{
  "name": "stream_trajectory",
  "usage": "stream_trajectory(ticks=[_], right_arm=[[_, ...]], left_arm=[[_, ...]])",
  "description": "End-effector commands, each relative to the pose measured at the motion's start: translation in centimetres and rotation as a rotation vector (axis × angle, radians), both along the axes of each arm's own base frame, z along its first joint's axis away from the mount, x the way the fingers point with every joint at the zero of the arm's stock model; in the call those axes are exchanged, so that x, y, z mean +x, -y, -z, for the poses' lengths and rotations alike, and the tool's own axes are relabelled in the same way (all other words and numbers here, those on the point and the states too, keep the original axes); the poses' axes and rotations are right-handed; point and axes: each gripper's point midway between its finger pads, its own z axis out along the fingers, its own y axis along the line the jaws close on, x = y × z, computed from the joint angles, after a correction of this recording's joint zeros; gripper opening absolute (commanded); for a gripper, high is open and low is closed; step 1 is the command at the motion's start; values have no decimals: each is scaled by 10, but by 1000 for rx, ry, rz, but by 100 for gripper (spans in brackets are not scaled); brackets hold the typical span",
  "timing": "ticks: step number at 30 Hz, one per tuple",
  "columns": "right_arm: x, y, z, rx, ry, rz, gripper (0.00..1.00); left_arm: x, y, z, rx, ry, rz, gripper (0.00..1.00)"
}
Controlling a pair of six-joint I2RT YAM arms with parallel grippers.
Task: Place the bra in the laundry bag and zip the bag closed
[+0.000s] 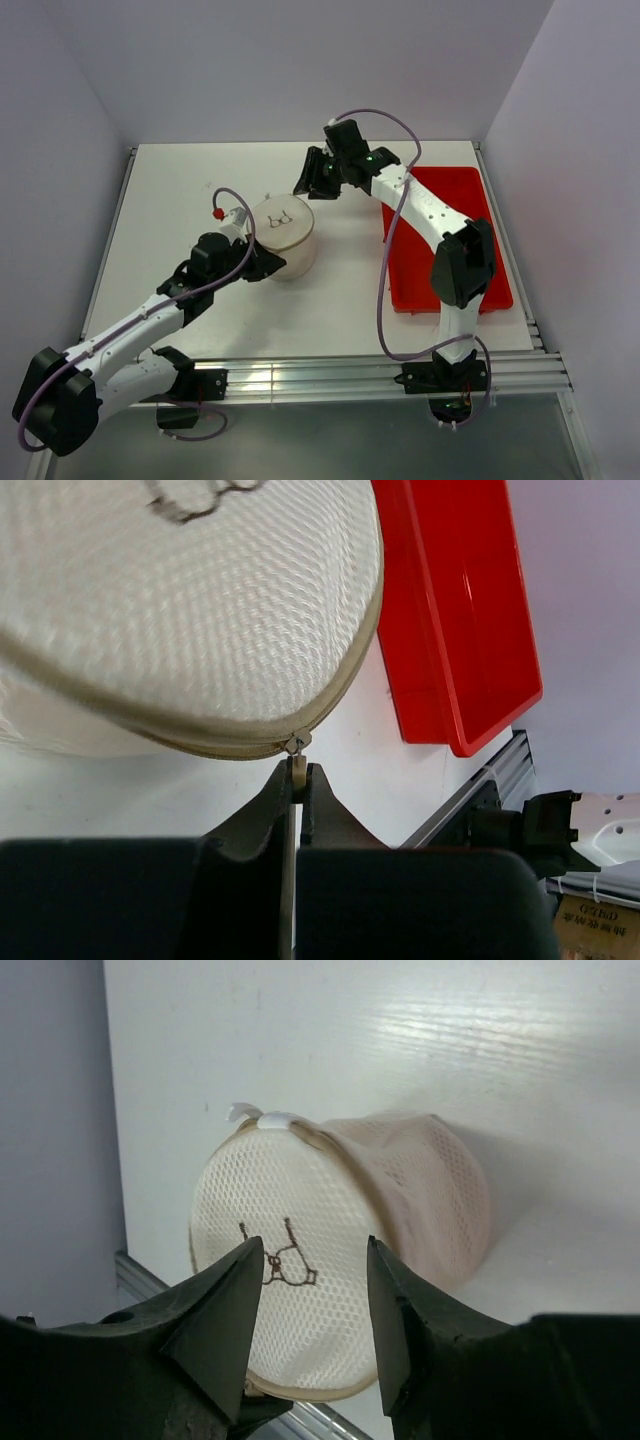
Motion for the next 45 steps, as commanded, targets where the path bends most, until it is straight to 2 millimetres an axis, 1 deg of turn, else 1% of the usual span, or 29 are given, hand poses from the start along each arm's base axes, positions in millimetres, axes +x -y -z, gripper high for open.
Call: stream_trajectory(ticks=[1,2,3,4,5,6,7,8,9,10,11,12,13,14,16,17,19,20,21,25,26,29,32,36,41,42,43,44,45], right_arm=[[1,16,-22,-13,77,46,54],[0,20,-23,-24,78,60,56],[-3,23,-19,-35,69,64,56],[-9,25,-29,-23,81,66,56],[-13,26,-33,-8,82,76,56],[-22,31,-20,-16,55,81,56],[-32,34,-36,18,82,83,56],[-38,36,-40,46,84,96,56],[-49,43,-25,32,52,105,56],[-59,49,-41,61,80,116,56],[-70,55,-28,65,51,135,56],[-77,57,-26,86,44,141,56],[-88,60,-40,137,68,140,57],[-99,58,-25,164,32,140,57],[-114,54,-24,202,11,117,57],[-120,52,-17,211,-13,117,57],[-130,45,-17,239,-19,108,57],[-132,41,-15,261,-26,117,57],[-139,33,-14,265,-30,102,57],[-148,17,-2,301,-65,130,56],[-146,17,6,311,-82,166,56],[-145,15,17,352,-111,209,56],[-141,13,23,353,-119,237,56],[-136,13,37,339,-140,273,55],[-129,13,46,351,-150,319,53],[-129,13,48,351,-152,326,52],[-128,14,49,352,-148,336,45],[-128,15,50,353,-149,338,42],[-128,15,51,348,-149,341,35]], left_arm=[[2,13,-12,-45,26,31,0],[3,16,-13,-48,30,36,0],[4,20,-12,-48,28,46,0],[5,21,-13,-49,29,48,0],[6,24,-15,-51,33,53,0],[7,27,-14,-52,33,61,0],[8,29,-15,-52,35,64,0],[9,30,-15,-52,37,64,0],[9,32,-13,-51,31,70,0],[10,34,-15,-57,38,74,0],[10,37,-15,-59,36,81,0],[10,39,-14,-59,32,87,0],[10,41,-15,-62,37,90,0],[9,43,-15,-63,39,98,0],[8,47,-14,-63,37,110,0],[7,49,-15,-65,40,118,0],[5,53,-15,-67,40,133,0],[3,57,-15,-67,42,144,0],[3,59,-15,-65,40,151,0],[-1,68,-19,-68,44,176,0],[-3,71,-18,-68,42,183,0],[-7,73,-17,-65,38,192,0],[-11,75,-13,-61,28,200,0],[-14,75,-11,-59,25,201,0],[-18,75,-8,-58,18,206,0],[-19,75,-8,-58,17,206,0],[-20,74,-5,-54,15,205,0],[-21,73,-3,-50,9,201,0],[-21,72,-4,-51,11,200,0]])
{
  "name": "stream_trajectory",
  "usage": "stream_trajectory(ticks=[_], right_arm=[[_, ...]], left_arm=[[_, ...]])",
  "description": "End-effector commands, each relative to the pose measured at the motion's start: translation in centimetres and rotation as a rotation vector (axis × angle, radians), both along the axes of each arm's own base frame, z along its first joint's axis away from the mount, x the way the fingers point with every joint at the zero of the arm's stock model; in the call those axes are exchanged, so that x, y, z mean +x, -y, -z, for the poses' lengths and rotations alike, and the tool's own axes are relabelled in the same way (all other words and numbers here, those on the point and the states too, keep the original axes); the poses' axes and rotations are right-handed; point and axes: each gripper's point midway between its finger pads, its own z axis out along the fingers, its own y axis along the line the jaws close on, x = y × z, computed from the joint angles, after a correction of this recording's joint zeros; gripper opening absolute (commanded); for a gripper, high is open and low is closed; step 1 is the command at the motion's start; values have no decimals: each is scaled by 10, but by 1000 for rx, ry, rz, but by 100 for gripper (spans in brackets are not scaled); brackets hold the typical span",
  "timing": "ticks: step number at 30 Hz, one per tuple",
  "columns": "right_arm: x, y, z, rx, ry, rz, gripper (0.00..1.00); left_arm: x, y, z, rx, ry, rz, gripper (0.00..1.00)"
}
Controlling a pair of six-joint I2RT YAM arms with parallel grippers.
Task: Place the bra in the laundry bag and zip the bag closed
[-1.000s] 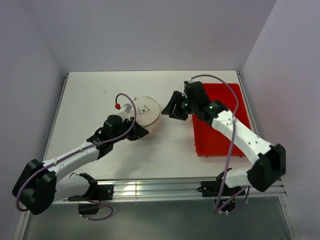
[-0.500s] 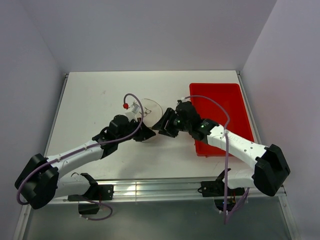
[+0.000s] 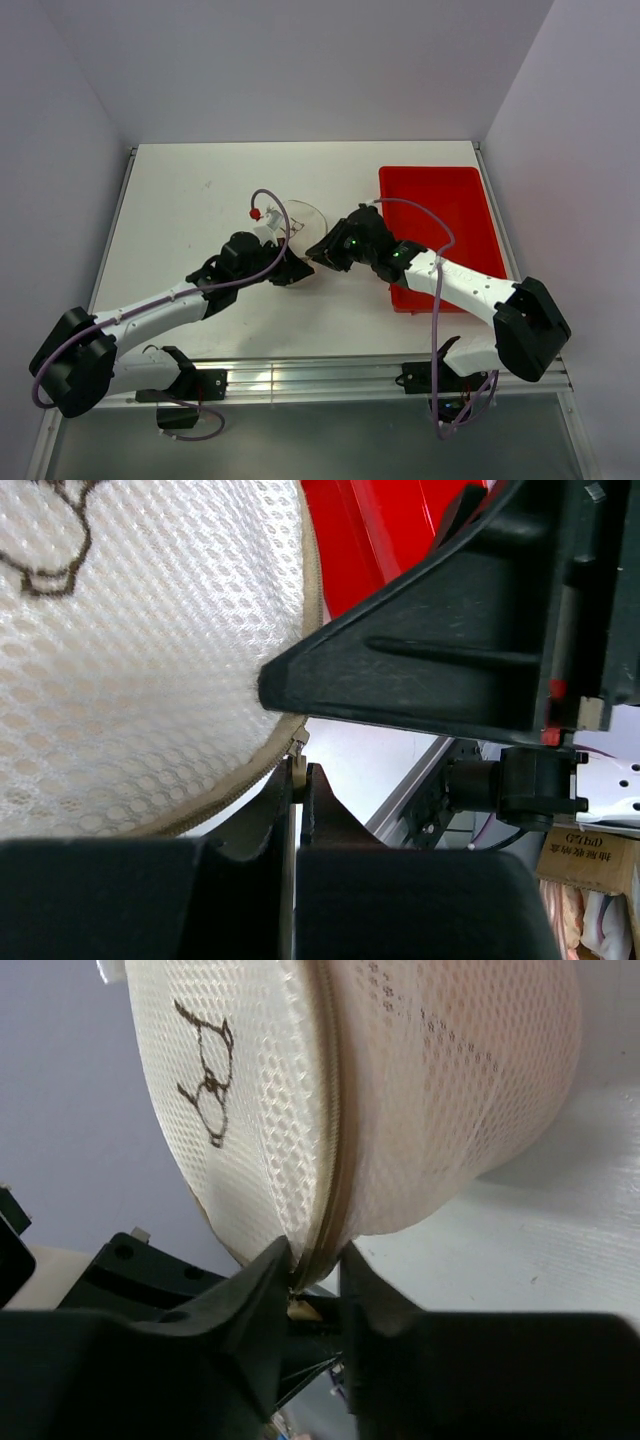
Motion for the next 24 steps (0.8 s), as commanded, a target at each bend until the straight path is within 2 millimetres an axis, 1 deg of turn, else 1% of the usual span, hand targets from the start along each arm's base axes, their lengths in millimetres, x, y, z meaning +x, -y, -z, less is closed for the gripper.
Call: stream_trajectory(ticks=[1,2,3,5,6,7,8,10,11,13,14,16,17,18,19,20,21,22,23,24], right_arm=[[10,-2,-3,19,26,50,29],[11,-1,-1,11,27,53,21],[11,0,-1,7,27,53,9],[12,1,0,-12,33,52,4],[12,2,1,-20,35,51,2],[13,2,-1,-25,42,50,1],[14,5,-1,-45,51,50,1],[15,9,-1,-72,69,40,1],[17,12,-2,-83,75,41,1],[20,17,-2,-114,93,25,2],[24,21,-5,-126,98,25,2],[27,24,-5,-152,116,-1,2],[31,24,-11,-155,131,-8,2],[35,25,-9,-170,129,-16,2],[40,23,-19,-182,165,-48,3],[44,22,-21,-195,177,-62,3],[53,23,-17,-219,172,-70,3],[61,19,-33,-230,216,-103,4],[67,17,-37,-243,226,-121,5],[76,14,-30,-270,212,-144,7]], left_arm=[[-2,2,-12,-40,29,0,0],[-2,1,-13,-38,33,-5,0],[-2,-1,-11,-30,26,-10,0],[-3,-5,-6,-17,17,-26,0],[-3,-12,1,10,2,-52,0],[-3,-15,4,22,-7,-66,0],[-2,-20,3,29,1,-83,0],[-1,-33,14,72,-14,-132,0],[3,-42,15,78,-18,-159,0],[3,-55,20,90,-34,-179,0],[10,-66,17,83,-30,-214,0],[13,-77,20,93,-38,-233,0],[19,-89,20,101,-44,-268,0],[22,-92,18,102,-40,-279,0],[24,-98,21,121,-51,-292,0],[26,-107,22,131,-59,-317,0],[29,-110,19,131,-53,-328,0],[30,-114,17,134,-49,-339,0],[31,-120,14,134,-40,-364,0],[31,-122,9,130,-32,-368,0]])
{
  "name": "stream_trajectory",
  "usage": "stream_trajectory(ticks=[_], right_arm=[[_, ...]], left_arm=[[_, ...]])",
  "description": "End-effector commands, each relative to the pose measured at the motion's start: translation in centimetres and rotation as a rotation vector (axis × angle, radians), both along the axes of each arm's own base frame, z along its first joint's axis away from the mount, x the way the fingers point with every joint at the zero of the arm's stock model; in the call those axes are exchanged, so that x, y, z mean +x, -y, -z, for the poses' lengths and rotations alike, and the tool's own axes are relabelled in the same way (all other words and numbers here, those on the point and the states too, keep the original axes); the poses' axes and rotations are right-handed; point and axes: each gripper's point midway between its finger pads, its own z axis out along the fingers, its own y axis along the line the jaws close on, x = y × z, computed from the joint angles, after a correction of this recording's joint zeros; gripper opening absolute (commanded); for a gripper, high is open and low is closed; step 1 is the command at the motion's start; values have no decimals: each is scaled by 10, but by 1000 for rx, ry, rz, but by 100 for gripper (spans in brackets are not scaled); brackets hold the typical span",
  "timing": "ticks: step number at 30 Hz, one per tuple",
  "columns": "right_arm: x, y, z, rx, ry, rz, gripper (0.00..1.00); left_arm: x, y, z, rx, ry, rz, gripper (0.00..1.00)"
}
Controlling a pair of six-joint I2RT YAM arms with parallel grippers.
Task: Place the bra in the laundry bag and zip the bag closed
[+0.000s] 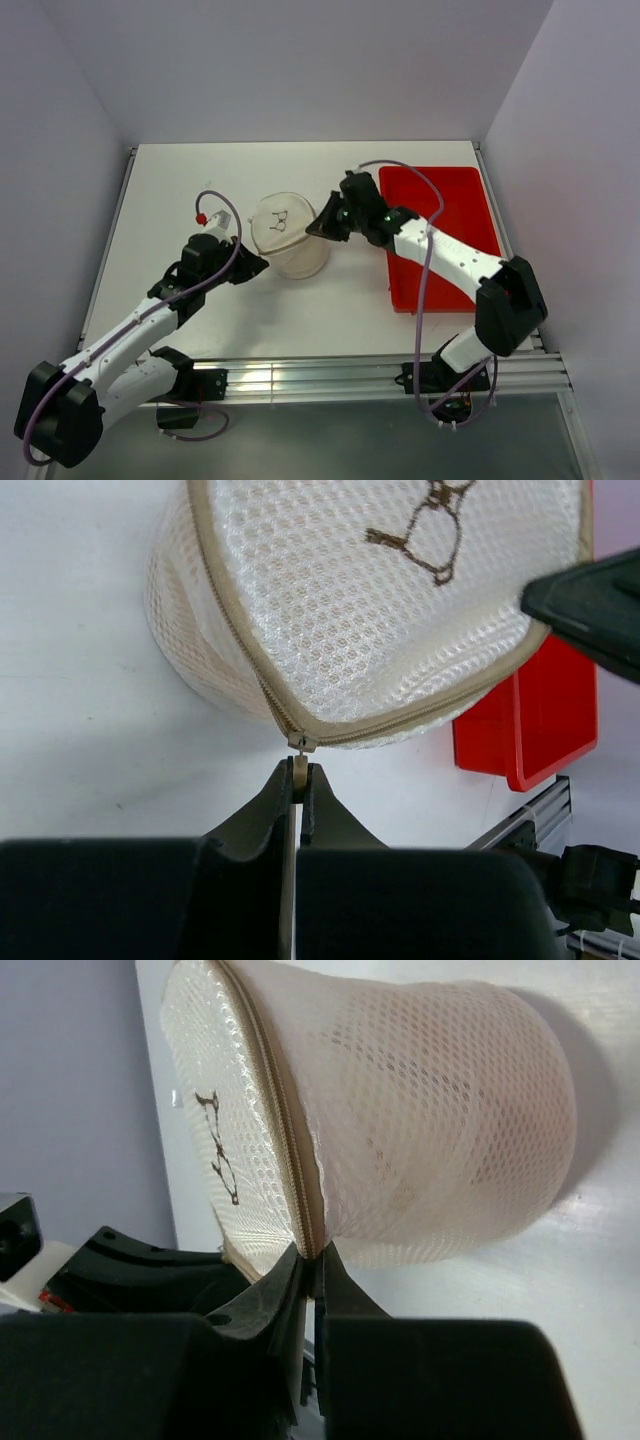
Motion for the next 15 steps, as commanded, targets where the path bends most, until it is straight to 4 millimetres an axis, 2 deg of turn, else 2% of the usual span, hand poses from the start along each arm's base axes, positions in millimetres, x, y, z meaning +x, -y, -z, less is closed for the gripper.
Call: stream_trajectory(ticks=[1,2,3,4,5,6,7,8,9,10,11,15], right_arm=[[39,3,-34,-114,129,-82,8],[45,0,-37,-127,138,-102,9],[52,-5,-32,-141,131,-121,13],[60,-10,-50,-139,170,-146,14],[64,-17,-45,-139,155,-174,17],[67,-22,-49,-136,162,-195,19],[72,-27,-64,-130,191,-215,20],[76,-32,-55,-137,167,-233,24],[79,-35,-57,-139,167,-241,26],[82,-37,-67,-139,174,-245,27],[86,-38,-59,-151,157,-242,32],[87,-32,-60,-173,138,-201,46]], left_arm=[[2,-18,-12,37,33,-41,0],[0,-17,-20,23,52,-33,0],[-1,-17,-25,15,65,-28,0],[-3,-14,-30,-1,76,-14,0],[-9,-8,-38,-32,92,20,0],[-11,-4,-44,-51,112,41,0],[-17,6,-48,-70,119,75,0],[-21,12,-49,-74,120,97,0],[-21,18,-54,-73,128,102,0],[-29,32,-57,-76,138,147,0],[-30,40,-55,-68,130,159,0],[-26,61,-53,-108,132,191,0]])
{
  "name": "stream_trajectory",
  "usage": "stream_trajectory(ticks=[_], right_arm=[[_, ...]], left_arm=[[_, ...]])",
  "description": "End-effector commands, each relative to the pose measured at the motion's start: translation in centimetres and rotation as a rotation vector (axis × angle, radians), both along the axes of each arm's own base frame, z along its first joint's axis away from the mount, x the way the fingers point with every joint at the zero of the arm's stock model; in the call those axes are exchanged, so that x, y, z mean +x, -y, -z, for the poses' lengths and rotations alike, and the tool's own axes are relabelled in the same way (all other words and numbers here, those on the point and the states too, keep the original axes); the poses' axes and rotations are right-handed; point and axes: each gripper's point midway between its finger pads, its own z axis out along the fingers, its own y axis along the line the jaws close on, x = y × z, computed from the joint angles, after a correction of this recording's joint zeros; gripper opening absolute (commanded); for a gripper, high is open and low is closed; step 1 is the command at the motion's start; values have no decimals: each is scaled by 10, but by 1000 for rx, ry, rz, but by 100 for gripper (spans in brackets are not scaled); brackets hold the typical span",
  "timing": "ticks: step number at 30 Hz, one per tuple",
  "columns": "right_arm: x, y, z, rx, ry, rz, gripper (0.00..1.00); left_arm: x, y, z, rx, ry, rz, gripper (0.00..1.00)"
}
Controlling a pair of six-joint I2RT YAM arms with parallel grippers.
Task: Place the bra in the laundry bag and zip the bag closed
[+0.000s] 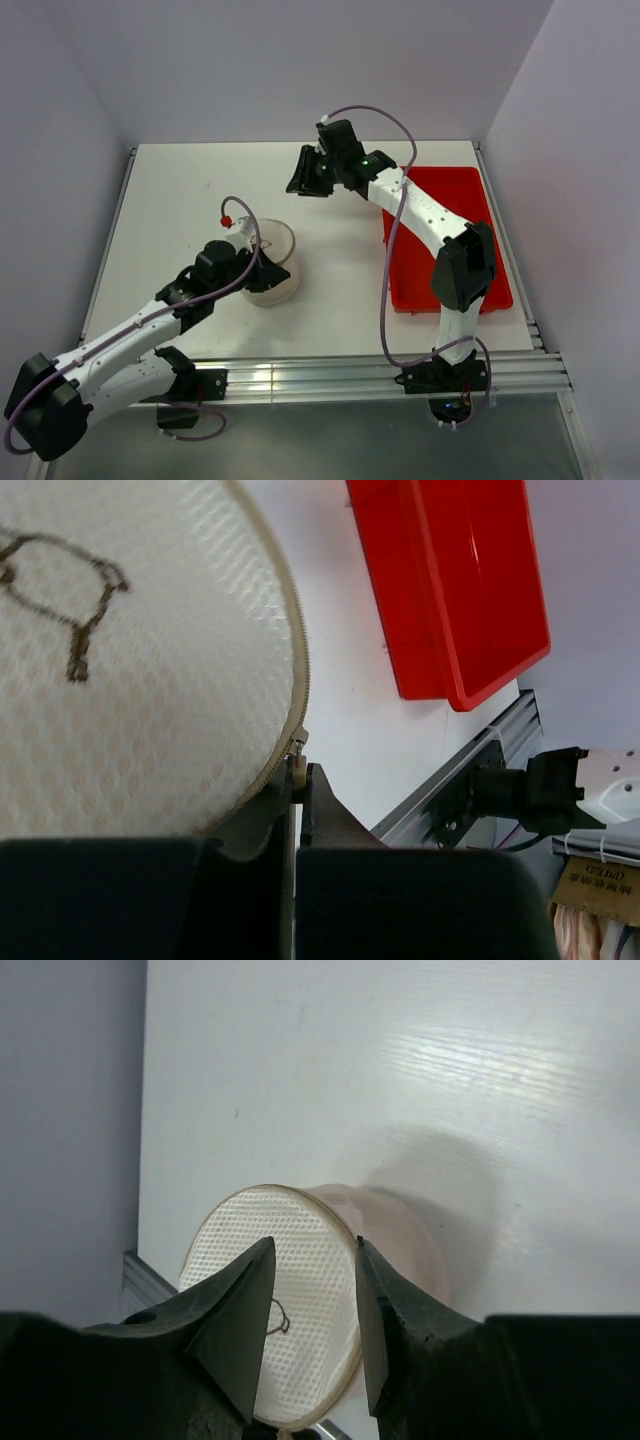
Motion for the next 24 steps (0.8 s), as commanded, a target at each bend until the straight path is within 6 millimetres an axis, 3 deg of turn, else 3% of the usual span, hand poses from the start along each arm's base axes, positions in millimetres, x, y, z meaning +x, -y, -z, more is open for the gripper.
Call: stream_trajectory(ticks=[1,2,3,4,5,6,7,8,9,10,11,12,14,16,24], right_arm=[[-3,16,-1,-56,-5,27,47],[-8,20,-9,-52,8,36,48],[-13,29,1,-75,-10,57,48],[-21,34,-13,-55,16,64,49],[-28,38,-13,-49,14,66,50],[-38,42,0,-48,-21,73,50],[-48,47,-12,-15,-3,77,50],[-56,47,-12,8,-12,72,51],[-70,50,8,15,-68,77,51],[-79,50,-2,62,-54,69,51],[-86,49,3,84,-75,71,51],[-99,51,24,99,-151,92,51],[-113,41,18,185,-155,64,51],[-125,34,24,230,-193,77,51],[-132,13,27,390,-323,147,52]], left_arm=[[17,18,-23,-69,63,1,0],[20,20,-23,-69,65,-1,0],[23,24,-21,-67,61,9,0],[24,26,-23,-72,65,12,0],[25,28,-24,-75,67,18,0],[26,30,-24,-76,68,19,0],[27,31,-23,-75,64,22,0],[28,31,-25,-78,70,21,0],[28,33,-26,-78,73,25,0],[28,33,-26,-79,72,29,0],[28,34,-27,-83,75,32,0],[28,35,-28,-85,77,34,0],[25,36,-27,-87,75,39,0],[23,37,-28,-91,77,44,0],[16,39,-24,-93,80,53,0]])
